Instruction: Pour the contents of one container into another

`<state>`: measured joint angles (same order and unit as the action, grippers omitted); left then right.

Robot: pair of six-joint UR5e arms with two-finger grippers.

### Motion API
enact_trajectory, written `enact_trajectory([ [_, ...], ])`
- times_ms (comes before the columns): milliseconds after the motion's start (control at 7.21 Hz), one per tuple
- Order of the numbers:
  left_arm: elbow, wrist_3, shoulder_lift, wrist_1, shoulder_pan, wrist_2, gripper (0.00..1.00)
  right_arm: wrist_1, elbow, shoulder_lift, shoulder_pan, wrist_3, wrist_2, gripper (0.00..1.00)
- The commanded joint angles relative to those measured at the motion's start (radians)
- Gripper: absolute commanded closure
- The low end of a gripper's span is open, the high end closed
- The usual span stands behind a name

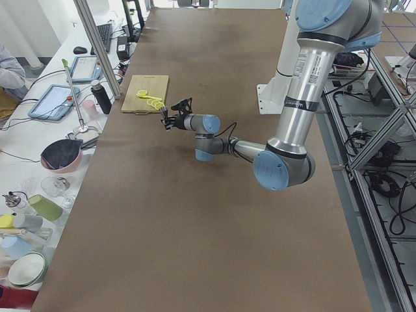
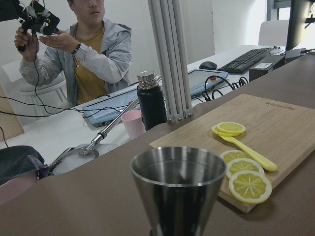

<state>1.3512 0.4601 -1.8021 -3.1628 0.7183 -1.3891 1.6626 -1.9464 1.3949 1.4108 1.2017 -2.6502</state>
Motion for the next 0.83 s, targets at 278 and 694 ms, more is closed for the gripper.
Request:
enact_trajectory([
  [278,-0.099,-0.002,0.195,-0.341,0.113,-0.099,1.0,-0.421,0.409,-0.004,0.02,0.001,-0.167,1.0],
  [694,-0.282,0.059,0.221,-0.56,0.161,-0.015,1.0,-0.53,0.533,-0.017,-0.001,0.002,-0.182,1.0],
])
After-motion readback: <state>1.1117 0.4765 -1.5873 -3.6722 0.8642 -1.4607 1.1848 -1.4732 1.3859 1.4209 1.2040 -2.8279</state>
